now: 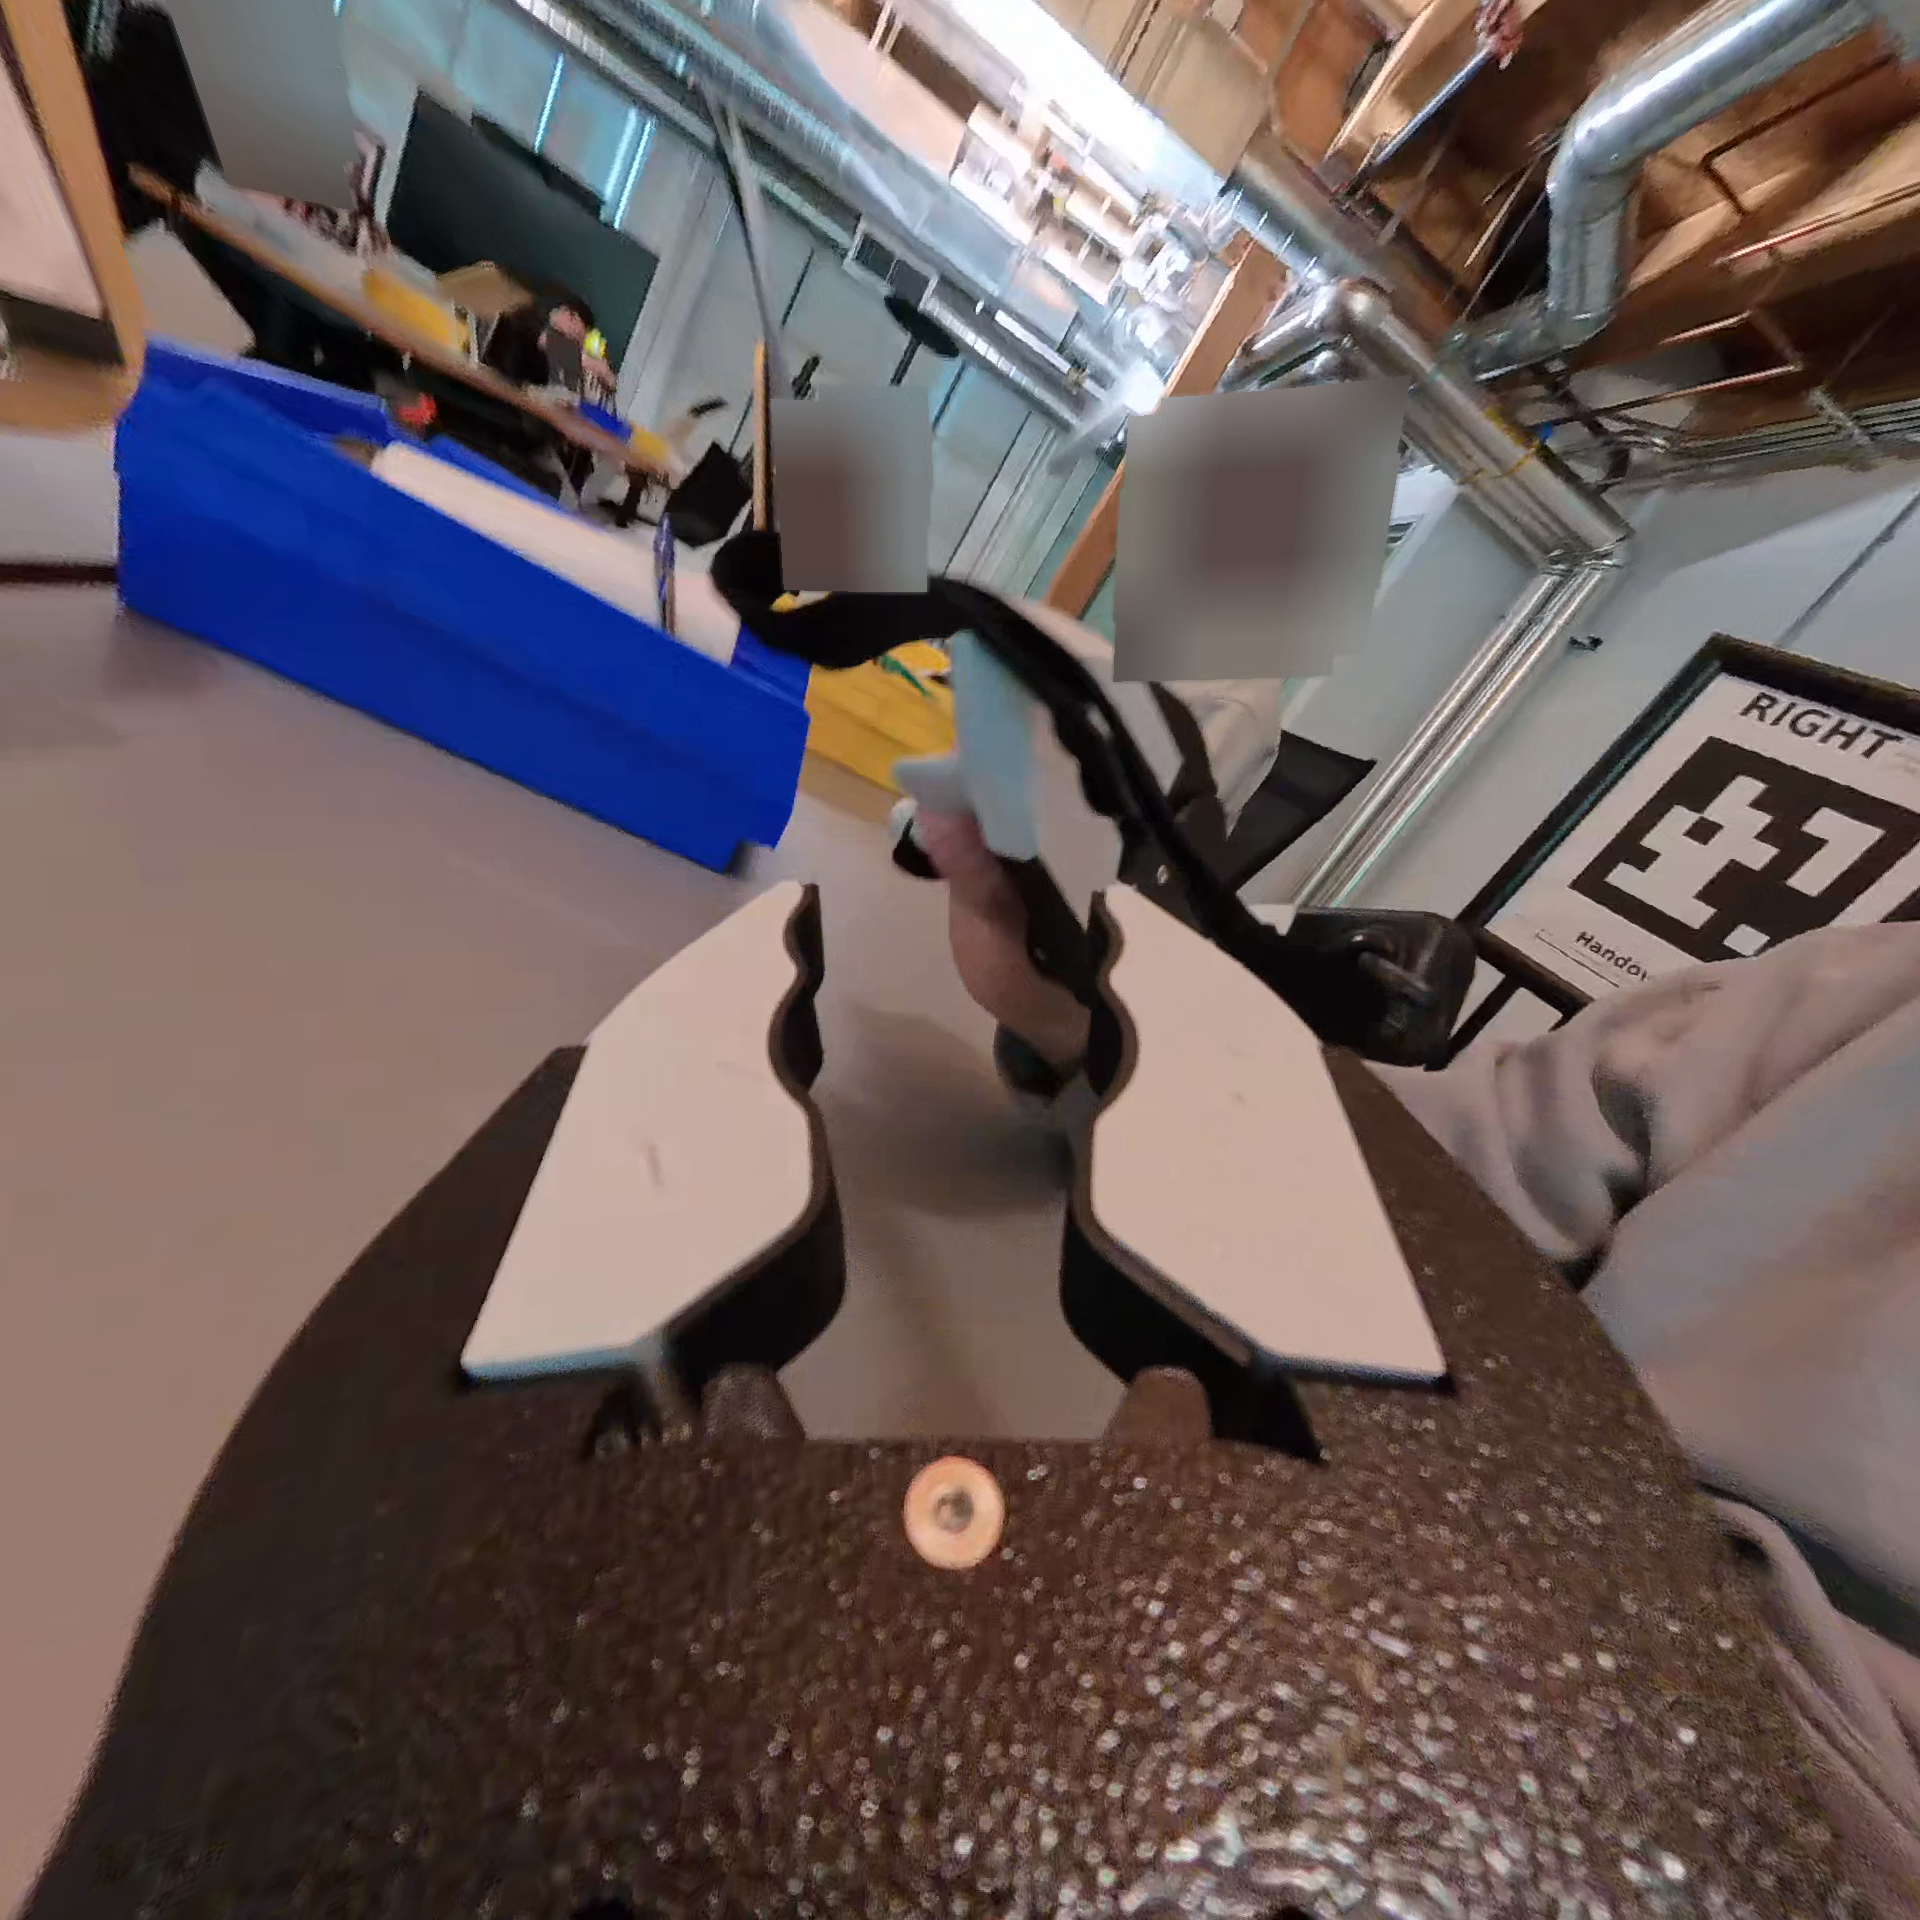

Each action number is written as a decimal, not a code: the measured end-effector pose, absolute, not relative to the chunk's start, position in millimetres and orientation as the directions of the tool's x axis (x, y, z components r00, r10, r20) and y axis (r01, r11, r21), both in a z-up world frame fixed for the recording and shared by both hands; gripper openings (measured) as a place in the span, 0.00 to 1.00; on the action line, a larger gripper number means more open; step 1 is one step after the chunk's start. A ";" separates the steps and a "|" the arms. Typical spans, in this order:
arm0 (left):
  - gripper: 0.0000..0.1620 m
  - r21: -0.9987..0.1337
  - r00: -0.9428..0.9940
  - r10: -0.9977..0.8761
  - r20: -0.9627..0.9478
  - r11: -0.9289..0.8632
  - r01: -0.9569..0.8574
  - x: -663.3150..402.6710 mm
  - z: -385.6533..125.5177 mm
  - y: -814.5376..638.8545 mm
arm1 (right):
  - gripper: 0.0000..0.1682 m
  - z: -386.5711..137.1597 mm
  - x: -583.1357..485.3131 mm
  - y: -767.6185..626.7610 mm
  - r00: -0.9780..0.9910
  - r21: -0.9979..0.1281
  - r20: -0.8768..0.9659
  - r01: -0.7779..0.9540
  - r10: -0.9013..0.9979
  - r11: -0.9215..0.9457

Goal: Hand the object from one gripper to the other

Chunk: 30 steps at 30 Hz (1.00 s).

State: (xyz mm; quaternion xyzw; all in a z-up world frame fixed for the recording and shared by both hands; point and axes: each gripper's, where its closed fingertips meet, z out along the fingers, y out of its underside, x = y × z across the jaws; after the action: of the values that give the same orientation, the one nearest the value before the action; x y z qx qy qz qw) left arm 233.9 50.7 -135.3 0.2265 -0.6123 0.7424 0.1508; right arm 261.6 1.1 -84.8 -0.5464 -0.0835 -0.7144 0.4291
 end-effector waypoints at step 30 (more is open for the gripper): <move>0.31 -0.579 -0.582 0.107 0.806 -0.053 -0.813 218.6 -156.8 40.8 | 0.02 -127.7 255.4 24.7 0.021 -0.146 0.978 0.776 -0.207 -0.613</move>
State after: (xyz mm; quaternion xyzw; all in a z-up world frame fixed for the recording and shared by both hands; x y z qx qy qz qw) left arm 218.6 40.8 -156.8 0.2974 -0.5937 0.6620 0.3476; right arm 255.4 24.7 -127.7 -0.6097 -0.2337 -0.6593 0.3728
